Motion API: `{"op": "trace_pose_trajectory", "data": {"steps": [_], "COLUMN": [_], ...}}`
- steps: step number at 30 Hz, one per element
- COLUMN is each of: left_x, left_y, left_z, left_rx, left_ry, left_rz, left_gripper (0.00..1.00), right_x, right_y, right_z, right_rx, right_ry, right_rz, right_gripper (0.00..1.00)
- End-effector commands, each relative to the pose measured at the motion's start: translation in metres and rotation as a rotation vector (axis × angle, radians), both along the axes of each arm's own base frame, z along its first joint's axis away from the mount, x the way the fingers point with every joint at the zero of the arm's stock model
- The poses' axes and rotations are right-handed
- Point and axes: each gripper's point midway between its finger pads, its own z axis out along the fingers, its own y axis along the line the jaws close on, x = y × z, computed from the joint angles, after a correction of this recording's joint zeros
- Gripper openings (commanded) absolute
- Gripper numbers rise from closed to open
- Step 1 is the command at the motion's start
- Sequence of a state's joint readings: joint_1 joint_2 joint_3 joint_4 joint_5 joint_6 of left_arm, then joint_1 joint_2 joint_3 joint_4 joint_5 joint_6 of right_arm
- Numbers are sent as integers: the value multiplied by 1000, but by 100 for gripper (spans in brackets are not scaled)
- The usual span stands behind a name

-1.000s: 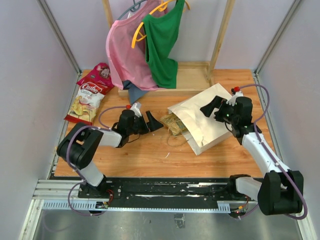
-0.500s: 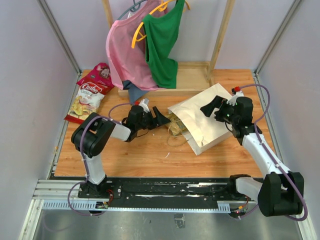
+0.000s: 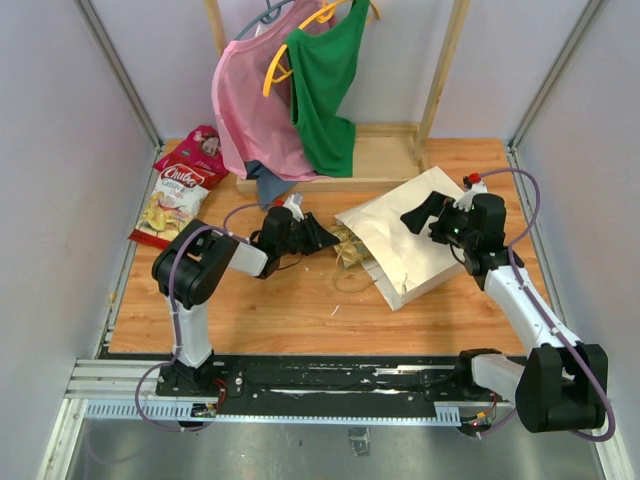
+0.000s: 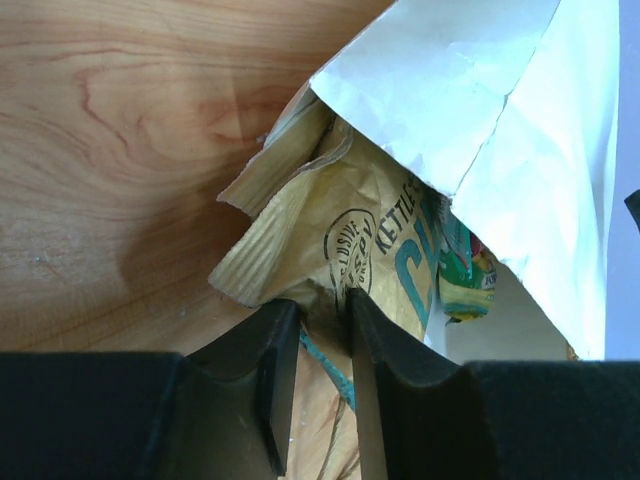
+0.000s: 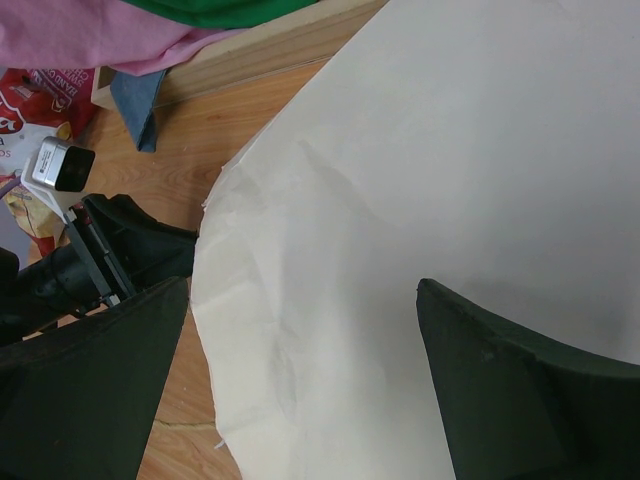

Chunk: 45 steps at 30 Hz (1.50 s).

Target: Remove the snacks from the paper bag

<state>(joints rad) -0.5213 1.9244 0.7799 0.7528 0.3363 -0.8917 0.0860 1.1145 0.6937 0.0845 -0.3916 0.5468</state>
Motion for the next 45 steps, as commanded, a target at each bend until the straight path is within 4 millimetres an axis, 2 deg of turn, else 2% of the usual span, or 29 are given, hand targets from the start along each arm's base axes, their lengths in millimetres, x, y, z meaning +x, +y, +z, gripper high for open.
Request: {"op": "trace_pose_trajectory", "data": {"steps": [1, 11, 16, 23, 26, 30, 36, 40, 43, 45], "left_x": [1, 0, -8, -38, -51, -65, -64, -56, -49, -45], "left_y": [-9, 0, 14, 45, 67, 104, 177, 231, 275, 296], "left_z": [9, 15, 29, 37, 38, 51, 84, 114, 144, 168], "left_rx": [-12, 39, 92, 182, 245, 298, 264, 265, 323, 355], "left_ry": [-37, -52, -91, -109, -112, -127, -108, -124, -149, -193], "left_rz": [-21, 3, 21, 40, 79, 149, 324, 479, 627, 699], "left_gripper": [27, 1, 1, 1, 0, 1, 0, 1, 1, 1], "right_x": [-1, -3, -4, -4, -5, -5, -6, -7, -8, -9], "right_y": [6, 4, 3, 3, 4, 5, 7, 9, 9, 9], "right_z": [2, 5, 8, 8, 9, 9, 12, 15, 18, 19], "right_rx": [-4, -12, -19, -19, -17, -8, 8, 13, 14, 15], "right_ry": [-12, -21, -25, -25, -27, -26, -29, -36, -44, -47], "right_rz": [17, 15, 12, 14, 15, 17, 27, 33, 37, 37], "right_gripper": [99, 99, 98, 99, 99, 98, 98, 99, 99, 99]}}
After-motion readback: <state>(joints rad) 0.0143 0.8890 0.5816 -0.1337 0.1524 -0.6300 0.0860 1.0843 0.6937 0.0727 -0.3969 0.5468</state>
